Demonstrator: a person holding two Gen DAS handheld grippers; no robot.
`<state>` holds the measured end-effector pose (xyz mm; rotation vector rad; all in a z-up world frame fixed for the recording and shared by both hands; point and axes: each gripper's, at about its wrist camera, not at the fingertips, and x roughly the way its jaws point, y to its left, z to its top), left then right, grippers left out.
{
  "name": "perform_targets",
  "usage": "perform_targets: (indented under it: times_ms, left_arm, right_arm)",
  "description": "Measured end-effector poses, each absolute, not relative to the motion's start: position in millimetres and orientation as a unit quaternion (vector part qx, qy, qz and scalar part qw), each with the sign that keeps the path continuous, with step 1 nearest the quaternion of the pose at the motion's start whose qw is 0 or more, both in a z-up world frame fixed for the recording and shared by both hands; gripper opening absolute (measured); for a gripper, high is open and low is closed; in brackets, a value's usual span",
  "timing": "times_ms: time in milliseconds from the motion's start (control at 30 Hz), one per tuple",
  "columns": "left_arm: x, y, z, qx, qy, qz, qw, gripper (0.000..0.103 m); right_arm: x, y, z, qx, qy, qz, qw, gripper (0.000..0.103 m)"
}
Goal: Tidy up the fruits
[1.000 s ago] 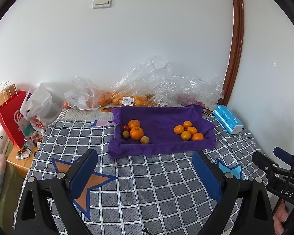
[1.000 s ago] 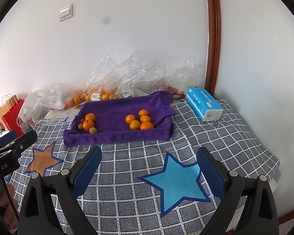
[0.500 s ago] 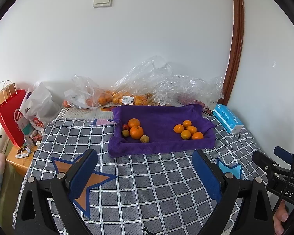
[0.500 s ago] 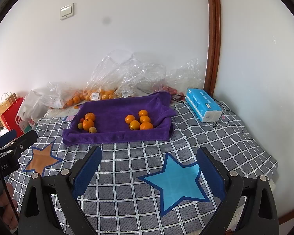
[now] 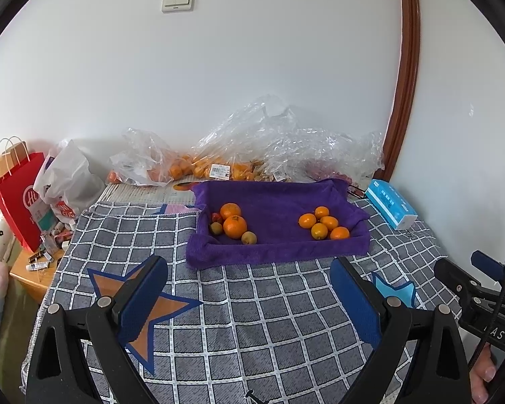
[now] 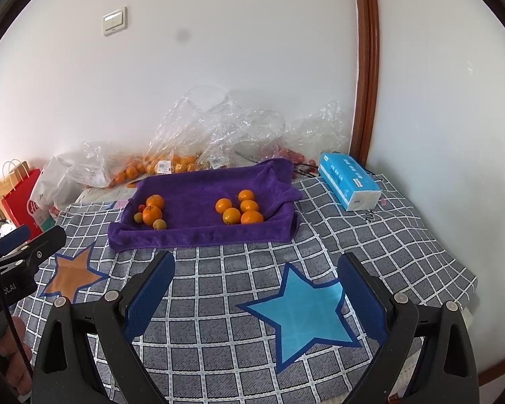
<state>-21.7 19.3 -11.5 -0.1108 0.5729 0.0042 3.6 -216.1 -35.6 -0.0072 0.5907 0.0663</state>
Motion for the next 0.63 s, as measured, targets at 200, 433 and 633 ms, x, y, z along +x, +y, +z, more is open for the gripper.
perform_targets:
  times_ms: [200, 433, 633]
  left_arm:
    - [-23.1, 20.7, -11.5, -0.054, 0.283, 0.001, 0.958, 0.097]
    - [-24.1, 24.4, -10.5, -0.06, 0.282, 0.003, 0.957, 0.097]
    - [-21.9, 27.1, -11.1, -0.063, 0.277, 0.003, 0.959, 0.098]
  right_arm:
    - [2.5, -216.2, -35.5, -0.003, 0.29, 0.031, 0.957, 0.096]
    - [2.5, -213.7, -34.0, -0.006, 0.289, 0.033, 0.957, 0.096]
    - [4.0, -209.2, -35.5, -0.013, 0.289, 0.034, 0.957, 0.096]
